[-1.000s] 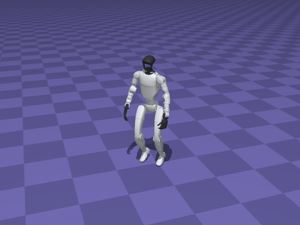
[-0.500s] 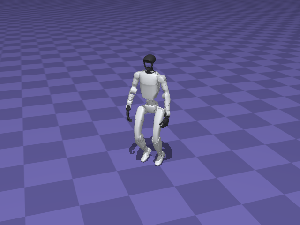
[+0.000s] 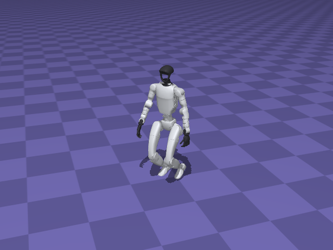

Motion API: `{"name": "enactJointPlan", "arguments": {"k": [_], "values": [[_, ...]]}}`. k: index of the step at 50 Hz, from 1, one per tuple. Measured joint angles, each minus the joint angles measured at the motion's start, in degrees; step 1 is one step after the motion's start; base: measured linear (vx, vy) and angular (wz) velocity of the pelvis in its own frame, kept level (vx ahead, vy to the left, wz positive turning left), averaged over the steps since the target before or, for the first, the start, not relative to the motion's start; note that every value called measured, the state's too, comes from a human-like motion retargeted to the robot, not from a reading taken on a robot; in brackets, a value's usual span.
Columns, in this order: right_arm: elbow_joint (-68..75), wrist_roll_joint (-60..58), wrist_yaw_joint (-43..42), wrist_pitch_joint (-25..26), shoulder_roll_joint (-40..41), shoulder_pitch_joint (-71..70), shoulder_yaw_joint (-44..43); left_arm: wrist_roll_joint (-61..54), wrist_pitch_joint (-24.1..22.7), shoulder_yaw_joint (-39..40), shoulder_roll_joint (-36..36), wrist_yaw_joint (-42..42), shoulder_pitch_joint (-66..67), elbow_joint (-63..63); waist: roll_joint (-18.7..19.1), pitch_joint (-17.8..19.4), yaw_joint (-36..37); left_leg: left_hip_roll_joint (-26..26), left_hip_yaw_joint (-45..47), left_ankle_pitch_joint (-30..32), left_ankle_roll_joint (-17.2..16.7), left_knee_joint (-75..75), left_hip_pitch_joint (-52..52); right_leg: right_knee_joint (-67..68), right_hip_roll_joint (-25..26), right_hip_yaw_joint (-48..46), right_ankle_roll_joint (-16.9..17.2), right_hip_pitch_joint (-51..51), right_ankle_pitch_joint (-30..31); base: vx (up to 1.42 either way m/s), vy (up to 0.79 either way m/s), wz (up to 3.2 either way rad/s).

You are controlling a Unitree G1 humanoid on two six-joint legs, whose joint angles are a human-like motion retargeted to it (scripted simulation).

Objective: Sport exercise

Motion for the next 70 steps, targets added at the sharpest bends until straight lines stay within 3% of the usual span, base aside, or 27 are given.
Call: {"name": "enactJointPlan", "arguments": {"k": [3, 5, 7, 10, 12, 17, 20, 22, 25, 27, 30, 33, 35, 38, 40, 43, 45, 48, 53, 55, 58, 62, 64, 67, 70], "values": [[1.02, 1.02, -0.09, 0.27, 0.15, 1.00, -1.31, -3.00, -0.80, 1.19, -0.54, -0.64, 1.24, 1.01, -0.14, -1.56, 1.23, -1.16, -0.33, 8.28, -2.42, -11.17, 3.45, -9.31, 0.75, 2.73, 0.69, 3.64, 10.17, 0.08, 0.00, -0.42], [1.38, 2.69, 0.75, 1.36, 0.38, 2.88, -1.74, -5.81, -0.50, 2.46, -1.77, -2.12, 2.69, 1.27, 0.17, -4.64, 1.33, -3.14, -0.13, 18.80, -5.55, -22.32, 5.50, -15.26, 0.09, 3.94, 2.16, 3.70, 24.29, 0.08, 0.02, -0.39], [1.70, 3.50, 1.51, 1.94, 0.27, 4.08, -1.88, -7.39, 0.08, 3.24, -2.99, -2.77, 3.38, 1.44, 0.30, -6.89, 0.87, -5.98, 0.70, 24.98, -7.75, -30.45, 6.80, -16.16, -2.15, 3.51, 2.80, 1.57, 29.73, 0.04, 0.04, -0.31], [2.10, 4.97, 1.79, 1.83, -0.29, 4.86, -2.69, -7.83, 0.62, 3.44, -4.16, -1.71, 3.74, 1.58, -0.22, -7.52, -0.44, -11.55, 1.16, 28.38, -8.03, -37.58, 9.99, -12.02, -5.91, 2.94, 3.06, -0.33, 27.97, -0.03, 0.05, -0.22], [2.17, 5.54, 1.48, 1.46, -0.36, 5.56, -3.11, -7.11, 0.42, 3.13, -4.39, -0.60, 3.69, 1.18, -0.09, -7.30, -1.02, -13.41, 1.46, 24.66, -6.99, -35.89, 10.14, -6.87, -7.32, 2.34, 3.23, -1.63, 22.34, -0.12, 0.05, -0.43], [2.41, 4.61, 0.54, 0.40, -0.55, 4.64, -3.62, -3.59, -0.07, 1.48, -4.45, 1.94, 1.77, 0.61, -0.56, -3.99, -2.54, -15.48, 3.53, -0.55, -2.05, -26.33, 9.86, 7.88, -10.10, 1.30, 4.42, -4.17, 2.58, -0.15, 0.03, -0.39], [3.13, 1.98, -0.18, 0.17, -0.40, 3.77, -3.53, -1.48, 0.16, 1.00, -4.00, 3.84, -0.79, 0.89, -0.67, 0.04, -3.36, -13.25, 6.95, -9.76, 0.43, -18.88, 9.49, 15.81, -10.71, 0.68, 4.42, -5.42, -2.41, -0.15, -0.02, -0.43], [4.02, -0.39, -0.44, 0.05, -0.27, 3.20, -3.88, -0.61, 0.24, 1.76, -3.80, 4.52, -2.41, 1.32, -0.39, 2.17, -3.45, -12.03, 7.80, -10.88, 1.26, -18.34, 10.97, 16.79, -9.89, 0.93, 4.31, -5.04, -1.73, -0.10, -0.06, -0.49], [4.85, -2.66, -0.40, 0.15, -0.11, 4.92, -3.75, -1.15, -0.31, 2.56, -3.98, 4.83, -1.33, 1.51, 0.39, 1.90, -4.26, -12.59, 5.76, -5.48, -0.03, -24.61, 14.24, 10.52, -8.35, 1.71, 3.69, -1.85, 0.41, -0.01, -0.10, -0.28], [4.93, -3.42, -0.10, 0.40, 0.18, 6.44, -3.56, -2.86, -0.58, 3.09, -4.14, 3.62, -0.10, 2.00, 0.51, 0.28, -5.05, -13.25, 3.83, 4.65, -2.53, -32.35, 16.60, 3.10, -8.25, 2.35, 3.31, 0.65, 6.82, 0.05, -0.13, -0.09], [4.35, -2.41, 0.89, 1.36, 0.24, 8.77, -3.43, -6.57, -0.61, 4.37, -4.28, 0.92, 1.60, 2.32, 0.36, -4.46, -6.32, -12.68, 3.74, 25.57, -5.77, -45.04, 17.46, -8.67, -8.34, 3.88, 2.82, 0.95, 22.09, 0.06, -0.14, 0.10], [3.17, -0.06, 1.41, 1.66, -0.03, 10.33, -3.58, -8.53, -0.32, 4.97, -4.02, -0.40, 2.35, 1.77, 0.73, -8.51, -6.09, -11.09, 4.59, 33.42, -7.52, -50.07, 14.90, -15.80, -7.26, 4.21, 2.83, -0.91, 29.80, 0.02, -0.11, -0.14], [1.78, 1.97, 0.82, 1.43, -0.13, 10.85, -3.75, -9.18, -0.23, 5.16, -3.63, 0.07, 2.68, 1.35, 1.19, -9.73, -5.33, -9.50, 4.63, 32.75, -6.92, -48.50, 12.73, -18.30, -5.43, 3.96, 2.93, -1.13, 31.85, -0.04, -0.09, -0.49], [-0.59, 3.91, -0.45, 0.22, 0.02, 10.56, -4.03, -8.50, -0.79, 5.31, -3.78, 1.46, 3.55, 0.41, 0.31, -9.95, -5.37, -8.29, 5.39, 26.35, -4.40, -40.77, 9.33, -15.53, -4.54, 3.83, 3.89, -2.07, 29.12, -0.11, -0.09, -0.49], [-1.98, 4.62, -1.29, -0.68, 0.34, 9.76, -3.94, -7.07, -1.06, 5.16, -3.63, 2.50, 3.98, -0.12, 0.10, -9.83, -4.86, -6.84, 4.90, 16.72, -2.53, -32.79, 7.02, -12.35, -3.02, 3.25, 3.29, -2.61, 20.89, -0.11, -0.07, -0.66], [-2.41, 2.60, -2.76, -1.30, 0.62, 6.53, -3.05, -2.51, -0.76, 4.48, -3.05, 4.90, 3.33, -0.43, 0.66, -6.76, -3.51, -2.64, 4.38, -4.49, 0.53, -14.84, 3.48, -2.83, -0.67, 0.43, 1.75, -3.26, 0.89, -0.10, -0.05, -0.79], [-1.27, -0.22, -3.66, -1.09, 0.83, 3.84, -2.66, 0.19, 0.19, 4.98, -3.35, 5.71, 2.22, 0.41, 1.26, -3.84, -2.78, 0.97, 5.51, -10.47, 1.83, -6.22, 2.73, 2.26, -0.51, -2.10, 0.33, -2.95, -5.98, -0.07, -0.02, -0.73], [1.37, -2.95, -2.90, -0.64, 1.63, 2.38, -3.07, -0.52, 0.10, 6.60, -4.16, 4.48, 1.24, 1.24, 2.33, -1.51, -1.90, 1.91, 4.69, -8.41, 0.47, -6.89, 5.90, -0.65, 0.62, -2.25, -0.74, 1.07, -3.04, -0.01, 0.01, -0.51], [2.82, -0.81, 1.27, 1.14, 1.93, 6.66, -3.49, -7.70, 0.40, 8.35, -4.54, 0.33, 3.22, 1.76, 3.56, -5.13, -1.83, -0.50, 4.98, 6.53, -3.26, -23.07, 11.72, -12.56, 1.01, 0.32, 0.54, 4.04, 15.35, 0.04, 0.07, -0.38], [3.31, 0.72, 2.23, 1.57, 1.59, 7.88, -4.01, -9.83, 0.92, 8.90, -4.35, 0.08, 3.41, 1.96, 3.93, -6.17, -2.11, -2.45, 4.63, 10.60, -4.04, -28.75, 13.54, -12.86, -0.29, -0.13, 1.14, 3.15, 19.18, 0.00, 0.08, -0.34], [3.85, 2.65, 1.66, 1.32, 0.93, 8.84, -5.02, -10.05, 0.53, 9.30, -3.36, 1.72, 3.37, 1.73, 4.17, -6.38, -2.92, -4.14, 4.89, 8.02, -3.20, -30.46, 15.11, -8.53, -2.20, -1.27, 2.44, 1.68, 16.07, -0.06, 0.06, -0.23], [4.52, 2.28, -1.01, 0.62, 0.16, 7.47, -6.63, -4.87, 0.37, 8.98, -1.24, 5.21, 1.22, 0.99, 3.15, -4.04, -3.94, -5.65, 6.27, -10.65, -0.64, -23.60, 14.09, 2.02, -6.30, -3.48, 4.23, -0.77, 0.57, -0.10, 0.02, -0.05], [5.19, 0.77, -2.76, 0.45, 0.38, 5.53, -7.87, -3.20, 0.45, 9.64, -0.95, 6.66, -1.11, 1.57, 1.83, -1.84, -4.98, -6.80, 8.04, -12.02, 0.03, -23.54, 14.93, 4.26, -8.98, -3.67, 4.01, -0.49, -2.58, -0.07, -0.01, 0.27], [5.23, -0.11, -2.08, 0.75, 0.57, 5.68, -8.45, -5.52, -0.18, 10.78, -1.99, 5.16, -0.55, 2.25, 2.65, -1.01, -4.68, -7.51, 5.89, -3.11, -2.15, -30.53, 19.35, -2.42, -6.57, -1.68, 3.41, 3.86, 3.49, 0.01, -0.03, -0.15], [4.32, 1.17, 0.69, 1.87, 0.27, 7.71, -7.86, -9.93, 0.27, 11.41, -3.34, 1.19, 1.66, 2.49, 3.60, -3.90, -4.84, -5.74, 6.37, 14.69, -3.58, -38.37, 19.96, -10.78, -5.42, 0.32, 2.74, 5.07, 17.06, 0.00, -0.06, -0.10]]}}
